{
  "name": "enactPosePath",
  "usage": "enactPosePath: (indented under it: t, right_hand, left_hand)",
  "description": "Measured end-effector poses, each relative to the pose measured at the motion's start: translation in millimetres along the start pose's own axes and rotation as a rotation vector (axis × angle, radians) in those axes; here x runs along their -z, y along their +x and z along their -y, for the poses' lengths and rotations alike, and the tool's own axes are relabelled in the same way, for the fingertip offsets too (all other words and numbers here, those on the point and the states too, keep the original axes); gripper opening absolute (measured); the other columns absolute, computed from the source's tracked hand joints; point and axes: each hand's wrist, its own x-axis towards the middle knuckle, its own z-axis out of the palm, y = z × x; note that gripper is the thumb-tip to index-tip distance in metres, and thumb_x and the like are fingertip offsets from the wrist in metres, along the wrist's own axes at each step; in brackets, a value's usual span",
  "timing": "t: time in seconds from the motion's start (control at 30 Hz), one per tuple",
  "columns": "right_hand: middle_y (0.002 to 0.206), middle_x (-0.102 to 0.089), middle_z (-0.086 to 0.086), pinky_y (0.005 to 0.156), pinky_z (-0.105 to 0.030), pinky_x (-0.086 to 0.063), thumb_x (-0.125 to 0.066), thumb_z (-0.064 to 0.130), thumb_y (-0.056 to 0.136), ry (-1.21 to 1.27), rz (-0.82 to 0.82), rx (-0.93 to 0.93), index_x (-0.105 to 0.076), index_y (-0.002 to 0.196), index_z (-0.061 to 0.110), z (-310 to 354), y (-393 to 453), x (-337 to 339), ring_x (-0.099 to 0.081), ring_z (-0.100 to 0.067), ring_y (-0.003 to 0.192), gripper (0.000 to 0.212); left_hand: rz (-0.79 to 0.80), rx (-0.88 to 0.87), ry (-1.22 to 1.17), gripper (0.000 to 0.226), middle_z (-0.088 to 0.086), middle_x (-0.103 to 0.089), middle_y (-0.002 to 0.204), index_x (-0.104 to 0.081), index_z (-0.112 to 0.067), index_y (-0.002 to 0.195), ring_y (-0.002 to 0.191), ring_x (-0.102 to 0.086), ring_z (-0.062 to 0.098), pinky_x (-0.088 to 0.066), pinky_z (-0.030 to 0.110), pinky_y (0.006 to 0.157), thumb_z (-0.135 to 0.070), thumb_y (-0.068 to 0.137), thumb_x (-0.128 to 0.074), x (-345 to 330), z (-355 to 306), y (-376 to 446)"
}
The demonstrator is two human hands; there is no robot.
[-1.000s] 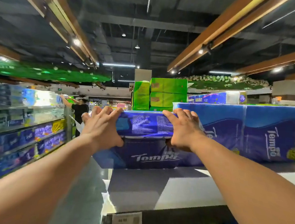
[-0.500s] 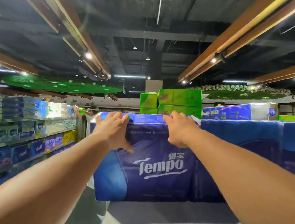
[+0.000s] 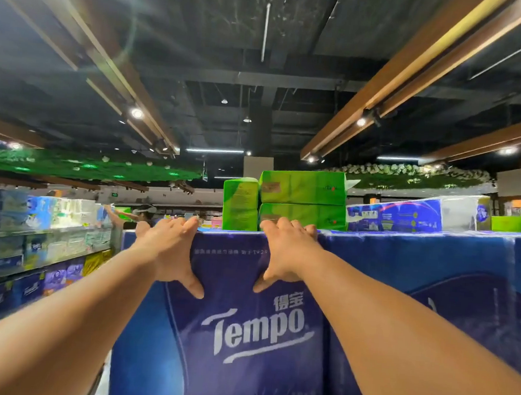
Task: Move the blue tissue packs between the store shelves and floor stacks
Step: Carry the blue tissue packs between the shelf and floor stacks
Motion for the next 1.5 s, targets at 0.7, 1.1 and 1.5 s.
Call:
enactPosePath:
  t: [0.7, 1.1, 1.5]
  right_hand:
    - [0.166, 0.003, -0.008, 0.119, -0.056, 0.008, -0.056, 0.032, 0.094, 0.109, -0.131, -0.070, -0.005, 0.157, 0.026, 91, -140, -7, 0.009, -0.036, 0.151, 0.082]
    - [0.163, -0.002, -0.009, 0.117, -0.057, 0.010, -0.058, 0.041, 0.090, 0.283, -0.070, 0.091, -0.010, 0.154, 0.024, 167, -223, 41, 0.004, -0.036, 0.148, 0.082]
    - [0.163, -0.010, -0.009, 0.120, -0.055, 0.005, -0.056, 0.049, 0.092, 0.498, 0.066, 0.423, -0.018, 0.155, 0.022, 181, -341, 53, -0.003, -0.032, 0.150, 0.079]
  left_hand:
    - [-0.122, 0.102, 0.007, 0.111, 0.007, 0.005, 0.167, 0.015, -0.029, 0.157, 0.151, 0.008, 0.034, -0.007, 0.060, 0.119, -0.070, 0.082, -0.056, 7, 2, -166]
    - [-0.074, 0.235, 0.126, 0.107, 0.003, 0.004, 0.166, 0.016, -0.031, 0.157, 0.151, 0.005, 0.031, -0.011, 0.056, 0.117, -0.072, 0.084, -0.049, 43, 33, -293]
    - [0.077, 0.528, 0.147, 0.100, 0.000, 0.006, 0.166, 0.009, -0.031, 0.158, 0.151, 0.011, 0.029, 0.004, 0.059, 0.119, -0.069, 0.087, -0.050, 94, -41, -457]
